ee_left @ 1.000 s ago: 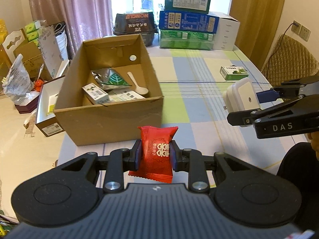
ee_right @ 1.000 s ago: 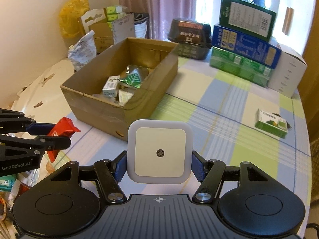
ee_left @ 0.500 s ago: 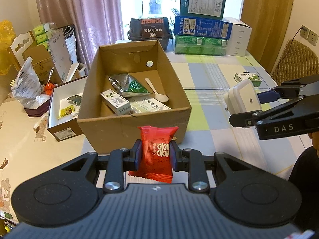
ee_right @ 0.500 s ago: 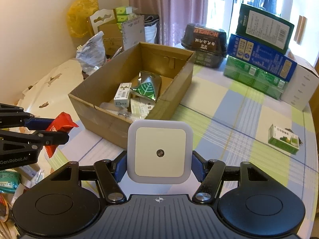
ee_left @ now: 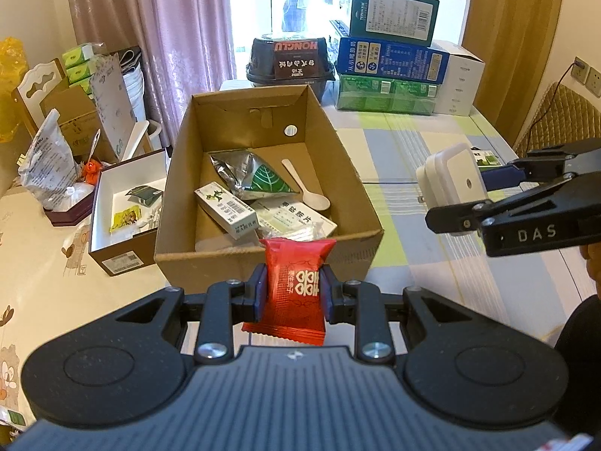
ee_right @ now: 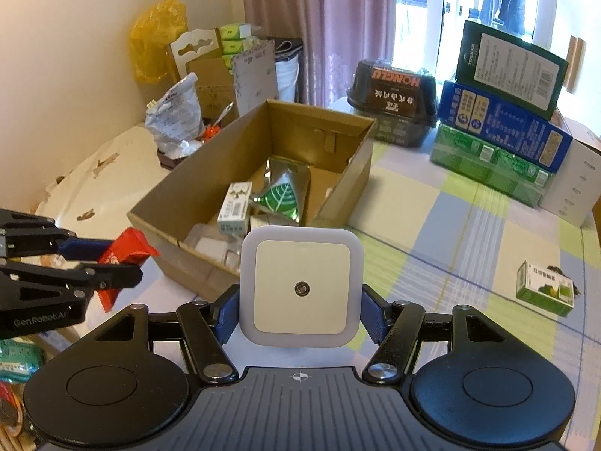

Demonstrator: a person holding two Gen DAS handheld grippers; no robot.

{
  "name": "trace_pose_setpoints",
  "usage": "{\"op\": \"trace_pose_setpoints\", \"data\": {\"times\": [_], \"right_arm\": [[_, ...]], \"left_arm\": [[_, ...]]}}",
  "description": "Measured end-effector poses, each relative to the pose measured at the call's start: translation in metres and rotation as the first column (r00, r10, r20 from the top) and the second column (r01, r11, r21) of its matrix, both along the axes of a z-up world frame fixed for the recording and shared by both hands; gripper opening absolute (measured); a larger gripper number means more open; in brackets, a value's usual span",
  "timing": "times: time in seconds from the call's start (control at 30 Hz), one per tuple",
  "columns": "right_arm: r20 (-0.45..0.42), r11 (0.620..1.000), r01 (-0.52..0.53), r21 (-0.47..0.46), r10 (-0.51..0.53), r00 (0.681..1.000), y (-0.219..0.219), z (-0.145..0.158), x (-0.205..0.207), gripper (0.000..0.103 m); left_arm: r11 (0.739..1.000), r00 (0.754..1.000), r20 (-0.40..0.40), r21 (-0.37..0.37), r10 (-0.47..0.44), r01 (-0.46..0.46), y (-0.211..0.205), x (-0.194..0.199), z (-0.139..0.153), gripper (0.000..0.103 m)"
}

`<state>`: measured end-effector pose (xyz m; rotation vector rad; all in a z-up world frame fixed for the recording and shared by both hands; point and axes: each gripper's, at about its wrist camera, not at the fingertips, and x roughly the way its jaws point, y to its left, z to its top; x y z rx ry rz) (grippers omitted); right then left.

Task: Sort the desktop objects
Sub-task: 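Lift and carry the candy packet and night light over the cardboard box, then open both tools to release the candy packet and night light into the box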

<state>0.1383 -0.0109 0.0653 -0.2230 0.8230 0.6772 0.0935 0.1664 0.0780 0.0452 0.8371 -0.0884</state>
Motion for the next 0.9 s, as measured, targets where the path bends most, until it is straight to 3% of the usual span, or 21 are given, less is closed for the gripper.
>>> {"op": "trace_pose_setpoints", "data": {"times": [0.4, 0.9], "right_arm": [[0.011, 0.999, -0.018, 0.032, 0.017, 1.0, 0.034, 0.012, 0.034, 0.062], [-0.031, 0.999, -0.014, 0.039, 0.015, 0.999, 0.064, -0.008, 0.068, 0.062]], "left_arm": [[1.0, 1.0, -0.002, 0.01, 0.011, -0.011, 0.019, 0.042, 0.003, 0.024], [0.999, 0.999, -0.035, 0.022, 0.024, -0.024, 0.04, 0.09, -0.017, 0.024]]}}
